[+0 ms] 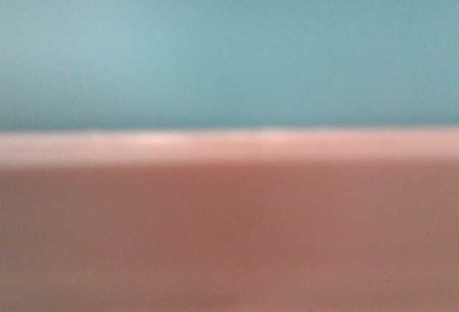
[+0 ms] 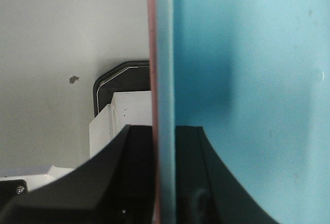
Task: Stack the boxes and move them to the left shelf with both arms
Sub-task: 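Keep gripping the bin rims with both grippers as the base drives to the shelf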
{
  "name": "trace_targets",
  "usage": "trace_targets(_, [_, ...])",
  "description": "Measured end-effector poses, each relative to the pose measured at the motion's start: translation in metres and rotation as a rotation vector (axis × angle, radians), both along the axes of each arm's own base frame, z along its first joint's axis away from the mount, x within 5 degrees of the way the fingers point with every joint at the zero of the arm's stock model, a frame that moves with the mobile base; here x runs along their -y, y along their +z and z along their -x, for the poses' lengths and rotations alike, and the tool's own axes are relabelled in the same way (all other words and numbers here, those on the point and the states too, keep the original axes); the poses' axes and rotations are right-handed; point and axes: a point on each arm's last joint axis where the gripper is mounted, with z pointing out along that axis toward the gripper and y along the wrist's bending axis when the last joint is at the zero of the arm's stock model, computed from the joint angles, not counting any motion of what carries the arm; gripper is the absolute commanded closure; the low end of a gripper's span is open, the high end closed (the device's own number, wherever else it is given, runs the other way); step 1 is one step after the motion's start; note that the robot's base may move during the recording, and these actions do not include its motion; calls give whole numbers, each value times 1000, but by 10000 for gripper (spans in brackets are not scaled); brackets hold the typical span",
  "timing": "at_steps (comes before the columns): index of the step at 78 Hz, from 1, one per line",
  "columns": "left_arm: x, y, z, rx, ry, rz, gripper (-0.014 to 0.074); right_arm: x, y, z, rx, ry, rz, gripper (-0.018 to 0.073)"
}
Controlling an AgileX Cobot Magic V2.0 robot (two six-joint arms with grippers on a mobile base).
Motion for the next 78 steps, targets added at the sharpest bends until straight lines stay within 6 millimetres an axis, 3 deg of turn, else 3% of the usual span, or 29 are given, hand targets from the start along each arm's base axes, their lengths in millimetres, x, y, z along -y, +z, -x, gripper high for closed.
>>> trace_targets(78, [0, 0, 0, 0, 0, 3, 599, 0, 0, 0, -1, 0, -1, 506])
